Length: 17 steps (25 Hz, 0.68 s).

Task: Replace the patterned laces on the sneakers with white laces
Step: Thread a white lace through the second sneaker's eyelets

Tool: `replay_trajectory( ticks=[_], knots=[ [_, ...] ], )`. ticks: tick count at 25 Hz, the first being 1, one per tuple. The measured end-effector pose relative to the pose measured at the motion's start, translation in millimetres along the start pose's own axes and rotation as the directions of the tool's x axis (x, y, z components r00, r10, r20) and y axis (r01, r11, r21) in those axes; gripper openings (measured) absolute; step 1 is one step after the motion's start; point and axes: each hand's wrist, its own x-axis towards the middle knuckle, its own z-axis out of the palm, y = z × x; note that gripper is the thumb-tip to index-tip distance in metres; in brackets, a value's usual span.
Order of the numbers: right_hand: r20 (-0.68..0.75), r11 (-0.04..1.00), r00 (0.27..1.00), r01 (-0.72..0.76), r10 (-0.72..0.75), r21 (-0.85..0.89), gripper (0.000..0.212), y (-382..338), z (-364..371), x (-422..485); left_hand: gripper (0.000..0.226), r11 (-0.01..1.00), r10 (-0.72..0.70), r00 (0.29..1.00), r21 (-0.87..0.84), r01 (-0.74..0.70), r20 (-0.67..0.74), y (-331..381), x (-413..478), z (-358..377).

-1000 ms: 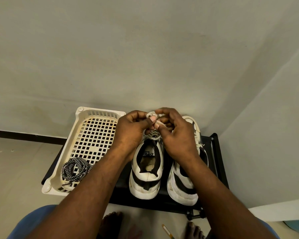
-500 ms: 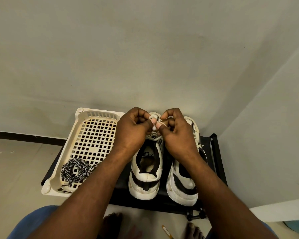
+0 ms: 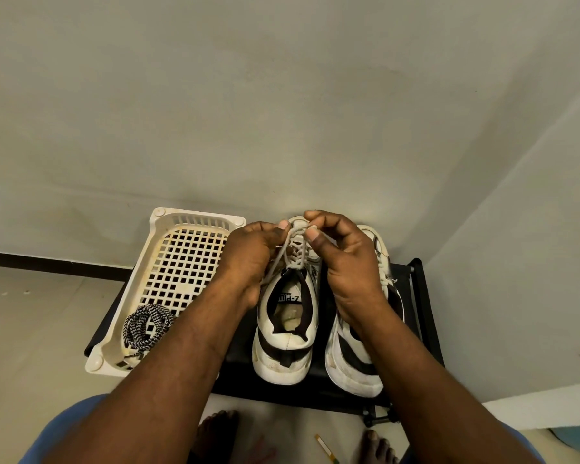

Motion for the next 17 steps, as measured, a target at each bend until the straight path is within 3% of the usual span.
replay_trajectory(
  ticks=[1, 2, 4, 5, 6, 8, 11, 13, 14, 15, 17],
  knots=[
    [0.024, 0.993, 0.999, -0.028, 0.025, 0.115, 0.013, -3, 0, -3, 0.017, 0.976, 0.089, 0.994, 0.205, -0.075, -0.056, -4, 6, -3],
    [0.035, 0.980, 0.998, -0.050, 0.044, 0.194, 0.012, -6, -3, -6, 0.020, 0.866, 0.212, 0.974, 0.477, -0.148, -0.082, -9, 13, -8],
    [-0.007, 0.965, 0.996, -0.085, 0.089, 0.247, 0.009, -9, -13, -8, 0.019, 0.437, 0.398, 0.917, 0.885, -0.160, -0.031, -17, 21, -18],
    [-0.044, 0.968, 0.994, -0.090, 0.103, 0.233, 0.009, -8, -20, -8, 0.018, 0.274, 0.427, 0.904, 0.952, -0.138, 0.008, -18, 22, -22],
    [-0.072, 0.979, 0.991, -0.094, 0.109, 0.183, 0.011, -7, -26, -8, 0.020, 0.185, 0.433, 0.901, 0.975, -0.121, 0.029, -19, 23, -24],
    [-0.102, 0.993, 0.988, -0.114, 0.118, 0.043, 0.014, -5, -31, -10, 0.022, 0.112, 0.440, 0.897, 0.989, -0.100, 0.042, -20, 24, -27],
    [-0.115, 0.987, 0.986, -0.129, 0.118, -0.093, 0.014, -3, -29, -15, 0.019, 0.048, 0.468, 0.882, 0.994, -0.095, 0.061, -19, 22, -26],
    [-0.120, 0.972, 0.988, -0.119, 0.096, -0.202, 0.013, -2, -27, -17, 0.017, 0.021, 0.456, 0.878, 0.985, -0.170, 0.142, -20, 23, -28],
    [-0.118, 0.957, 0.989, -0.114, 0.084, -0.267, 0.011, -2, -28, -18, 0.015, 0.057, 0.449, 0.874, 0.971, -0.233, 0.184, -20, 24, -29],
    [-0.105, 0.941, 0.992, -0.104, 0.074, -0.321, 0.009, -2, -30, -19, 0.013, 0.166, 0.441, 0.876, 0.942, -0.291, 0.193, -19, 24, -31],
    [-0.026, 0.898, 0.998, -0.056, 0.050, -0.437, 0.008, -4, -33, -22, 0.011, 0.498, 0.369, 0.917, 0.802, -0.330, 0.148, -14, 21, -34]
  ],
)
